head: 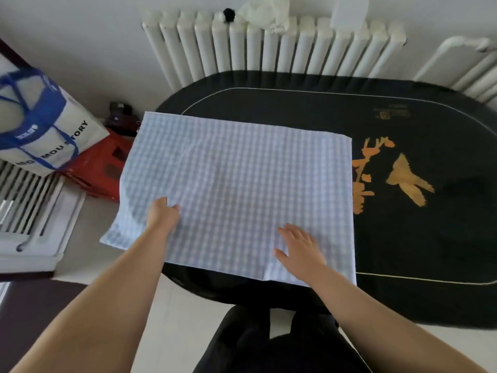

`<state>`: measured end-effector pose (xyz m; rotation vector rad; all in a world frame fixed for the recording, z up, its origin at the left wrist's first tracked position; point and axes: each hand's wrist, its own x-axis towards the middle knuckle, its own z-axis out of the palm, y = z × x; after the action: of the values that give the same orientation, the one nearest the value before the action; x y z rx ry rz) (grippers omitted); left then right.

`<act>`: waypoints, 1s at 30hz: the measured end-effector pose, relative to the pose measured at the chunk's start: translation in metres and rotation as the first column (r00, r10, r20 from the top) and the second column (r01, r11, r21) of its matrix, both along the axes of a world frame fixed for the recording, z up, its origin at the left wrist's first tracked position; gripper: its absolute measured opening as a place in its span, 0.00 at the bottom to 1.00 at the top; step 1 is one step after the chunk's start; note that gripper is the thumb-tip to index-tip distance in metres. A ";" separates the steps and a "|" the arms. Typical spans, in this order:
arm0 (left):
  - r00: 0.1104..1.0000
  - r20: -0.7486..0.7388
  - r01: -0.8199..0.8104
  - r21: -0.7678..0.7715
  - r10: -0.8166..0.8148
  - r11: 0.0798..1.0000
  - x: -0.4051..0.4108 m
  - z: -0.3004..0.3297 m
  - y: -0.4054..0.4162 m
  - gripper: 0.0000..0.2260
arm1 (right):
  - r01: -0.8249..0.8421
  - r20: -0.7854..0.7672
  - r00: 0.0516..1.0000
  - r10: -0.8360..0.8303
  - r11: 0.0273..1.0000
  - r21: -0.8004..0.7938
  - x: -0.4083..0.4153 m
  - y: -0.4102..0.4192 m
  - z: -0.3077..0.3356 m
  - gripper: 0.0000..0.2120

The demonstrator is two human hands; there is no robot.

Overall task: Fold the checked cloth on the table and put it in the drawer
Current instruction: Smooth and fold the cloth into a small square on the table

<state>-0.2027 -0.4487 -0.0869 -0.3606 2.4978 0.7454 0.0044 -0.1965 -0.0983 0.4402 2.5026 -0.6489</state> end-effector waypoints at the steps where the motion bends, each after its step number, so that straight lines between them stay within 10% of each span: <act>1: 1.000 0.015 -0.007 -0.019 0.007 1.000 -0.003 -0.003 -0.007 0.24 | -0.022 0.014 1.000 0.022 1.000 0.011 -0.002 -0.005 -0.002 0.29; 7: 0.999 -0.025 0.033 -0.088 -0.036 0.996 -0.027 -0.014 -0.029 0.21 | -0.066 -0.016 0.998 0.067 0.997 0.027 -0.023 -0.029 -0.002 0.26; 16: 0.926 -0.093 -0.373 -0.077 0.366 0.925 -0.061 -0.029 -0.107 0.17 | -0.245 0.109 0.963 0.248 0.969 -0.041 -0.067 -0.061 0.006 0.24; 30: 0.959 -0.024 -0.283 -0.046 0.282 0.958 -0.109 -0.050 -0.131 0.16 | -0.214 0.116 0.968 0.222 0.974 -0.073 -0.095 -0.075 0.005 0.21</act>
<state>-0.3113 -0.5797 -0.1365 -0.7442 2.5131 0.7987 -0.0904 -0.2711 -0.0930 0.1730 2.3643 -0.5890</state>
